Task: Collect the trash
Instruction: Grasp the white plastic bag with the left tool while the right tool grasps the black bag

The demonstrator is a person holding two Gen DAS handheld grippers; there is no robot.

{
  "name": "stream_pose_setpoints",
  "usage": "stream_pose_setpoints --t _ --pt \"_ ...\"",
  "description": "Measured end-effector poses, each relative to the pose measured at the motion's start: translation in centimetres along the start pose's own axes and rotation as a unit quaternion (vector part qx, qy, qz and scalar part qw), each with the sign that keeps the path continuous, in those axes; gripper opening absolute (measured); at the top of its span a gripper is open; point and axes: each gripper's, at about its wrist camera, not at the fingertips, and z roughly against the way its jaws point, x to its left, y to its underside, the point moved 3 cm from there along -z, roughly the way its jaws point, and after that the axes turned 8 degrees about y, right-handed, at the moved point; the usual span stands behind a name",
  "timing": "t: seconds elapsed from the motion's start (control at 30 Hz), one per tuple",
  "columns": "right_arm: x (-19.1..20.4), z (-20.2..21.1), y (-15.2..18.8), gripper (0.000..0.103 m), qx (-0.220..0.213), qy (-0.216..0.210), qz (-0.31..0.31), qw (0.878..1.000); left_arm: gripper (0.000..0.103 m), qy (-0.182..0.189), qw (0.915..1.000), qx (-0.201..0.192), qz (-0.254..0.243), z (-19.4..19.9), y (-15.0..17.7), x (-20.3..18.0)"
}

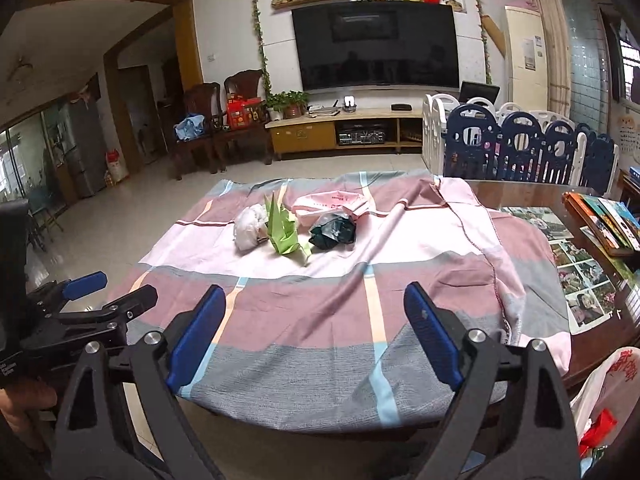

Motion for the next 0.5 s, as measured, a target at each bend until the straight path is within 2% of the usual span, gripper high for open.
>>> stream_pose_setpoints --t 0.17,0.5 --pt "-0.2 0.0 0.0 0.089 0.0 -0.001 0.0 1.0 0.097 -0.004 0.9999 0.0 -0.016 -0.1 0.3 -0.4" --pt "-0.1 -0.1 -0.2 0.089 0.002 -0.002 0.0 1.0 0.097 -0.003 0.9998 0.015 -0.009 -1.4 0.0 0.0"
